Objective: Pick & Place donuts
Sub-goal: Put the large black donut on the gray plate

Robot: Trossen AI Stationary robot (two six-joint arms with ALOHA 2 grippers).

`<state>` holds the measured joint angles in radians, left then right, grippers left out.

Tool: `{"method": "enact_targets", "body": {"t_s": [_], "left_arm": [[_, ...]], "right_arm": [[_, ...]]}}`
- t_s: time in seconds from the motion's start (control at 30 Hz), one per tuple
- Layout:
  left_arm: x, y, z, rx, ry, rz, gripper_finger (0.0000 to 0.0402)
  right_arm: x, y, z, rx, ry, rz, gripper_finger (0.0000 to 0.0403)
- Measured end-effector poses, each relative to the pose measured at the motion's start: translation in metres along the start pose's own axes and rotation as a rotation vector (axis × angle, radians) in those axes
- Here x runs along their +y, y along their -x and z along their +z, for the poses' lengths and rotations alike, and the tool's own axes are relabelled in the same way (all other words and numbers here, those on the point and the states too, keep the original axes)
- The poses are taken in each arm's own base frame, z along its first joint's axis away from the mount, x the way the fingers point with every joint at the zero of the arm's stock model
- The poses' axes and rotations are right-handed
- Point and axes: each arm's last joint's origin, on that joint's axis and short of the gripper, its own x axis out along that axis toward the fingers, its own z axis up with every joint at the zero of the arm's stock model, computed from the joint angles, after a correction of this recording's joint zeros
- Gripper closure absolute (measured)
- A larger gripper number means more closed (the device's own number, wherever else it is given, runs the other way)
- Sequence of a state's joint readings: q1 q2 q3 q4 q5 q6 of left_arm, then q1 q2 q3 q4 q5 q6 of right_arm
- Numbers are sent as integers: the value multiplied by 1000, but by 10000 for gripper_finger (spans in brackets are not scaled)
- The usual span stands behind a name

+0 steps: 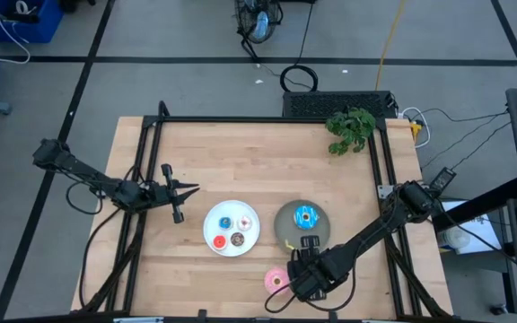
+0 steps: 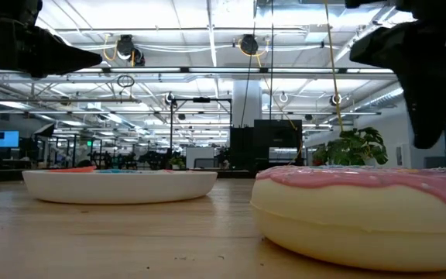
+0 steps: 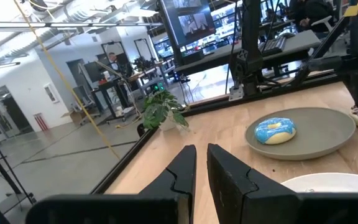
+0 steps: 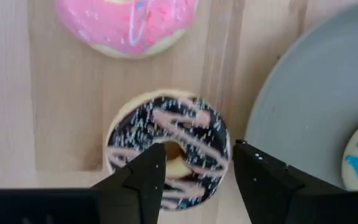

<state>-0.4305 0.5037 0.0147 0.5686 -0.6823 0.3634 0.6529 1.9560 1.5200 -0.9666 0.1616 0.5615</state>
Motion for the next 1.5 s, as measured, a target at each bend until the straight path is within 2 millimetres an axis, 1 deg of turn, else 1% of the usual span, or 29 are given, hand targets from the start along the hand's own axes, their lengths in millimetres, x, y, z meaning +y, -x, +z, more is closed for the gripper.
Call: {"method": "enact_targets", "body": {"t_s": [0.2, 0.3, 0.37, 0.57, 0.73, 1.0, 1.17, 1.23, 1.37, 1.43, 1.5], "left_arm": [[0, 0, 0, 2, -2, -1, 355], [0, 0, -1, 5, -5, -2, 355], [0, 0, -1, 9, -8, -3, 355], [0, 0, -1, 11, -9, -4, 355], [-1, 0, -1, 12, -10, -4, 355], [-1, 0, -2, 14, -11, -5, 355], [-1, 0, -2, 14, -12, -5, 355], [-1, 0, -2, 14, -12, -5, 355], [-1, 0, -2, 14, -11, -5, 355], [-1, 0, -2, 14, -11, -5, 355], [-1, 0, -2, 14, -12, -5, 355]], "right_arm": [[0, 0, 3, -31, 25, 4, 234], [1, 1, 3, 4, -4, 75, 234], [5, 3, 1, 16, -29, 118, 234], [18, 5, -5, 23, -56, 154, 234], [25, 6, -8, -20, -50, 135, 234], [28, -12, -7, -1, -28, 78, 234], [30, -26, -9, 48, -18, 51, 234], [32, -33, -9, 73, -15, 54, 234], [34, -40, -9, 74, 1, 63, 234], [34, -42, -10, 73, 12, 72, 241], [33, -43, -10, 80, -4, 67, 259]]}}
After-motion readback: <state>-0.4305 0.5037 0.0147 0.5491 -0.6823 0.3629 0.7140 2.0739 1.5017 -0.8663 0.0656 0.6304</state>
